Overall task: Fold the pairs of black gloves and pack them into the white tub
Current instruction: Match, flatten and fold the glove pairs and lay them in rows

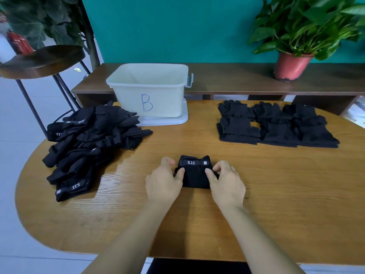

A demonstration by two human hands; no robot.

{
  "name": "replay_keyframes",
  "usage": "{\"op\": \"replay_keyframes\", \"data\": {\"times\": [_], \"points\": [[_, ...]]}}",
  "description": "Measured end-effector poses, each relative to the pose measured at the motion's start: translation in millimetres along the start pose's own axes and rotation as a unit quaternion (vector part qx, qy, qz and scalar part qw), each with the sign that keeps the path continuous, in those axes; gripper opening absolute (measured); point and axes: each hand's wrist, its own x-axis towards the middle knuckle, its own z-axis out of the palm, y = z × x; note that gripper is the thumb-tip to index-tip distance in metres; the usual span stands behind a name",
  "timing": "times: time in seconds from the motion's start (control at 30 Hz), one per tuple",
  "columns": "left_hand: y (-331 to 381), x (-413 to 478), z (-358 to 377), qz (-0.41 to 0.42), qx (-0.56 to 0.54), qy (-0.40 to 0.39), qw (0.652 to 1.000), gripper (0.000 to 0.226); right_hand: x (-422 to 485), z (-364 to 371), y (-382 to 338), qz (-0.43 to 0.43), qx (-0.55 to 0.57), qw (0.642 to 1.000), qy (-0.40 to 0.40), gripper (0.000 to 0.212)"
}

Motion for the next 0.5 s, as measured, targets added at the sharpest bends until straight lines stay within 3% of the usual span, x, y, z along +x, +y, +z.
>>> {"op": "replay_keyframes", "data": {"times": [0.1, 0.23, 0.27, 0.33, 0.4, 0.5], "points": [[-4.9, -4.3, -3.4, 0.029, -0.019, 0.016, 0.999, 0.032, -3.4, -0.3, 9.6, -0.041, 0.062, 0.996, 0.056, 0.030], [-5.1, -18.8, -4.4, 0.172, 0.029, 0.065, 0.982, 0.029, -9.3, -9.6, 9.2, -0.255, -0.016, 0.951, 0.173, 0.031], [-2.5, -23.3, -3.2, 0.208, 0.064, 0.057, 0.974, 0.033, -8.3, -9.4, 7.6, -0.313, -0.055, 0.935, 0.160, 0.032], [4.5, -34.1, -0.8, 0.215, 0.146, -0.033, 0.965, 0.048, -6.0, -3.6, 8.0, -0.383, -0.148, 0.907, 0.093, 0.038], [2.2, -43.7, 6.1, 0.176, 0.229, -0.123, 0.949, 0.059, -6.8, 5.3, 15.7, -0.386, -0.217, 0.896, 0.035, 0.047], [0.3, -50.8, 9.9, 0.165, 0.264, -0.157, 0.937, 0.071, -9.5, 10.4, 24.1, -0.368, -0.238, 0.899, 0.010, 0.051]]}}
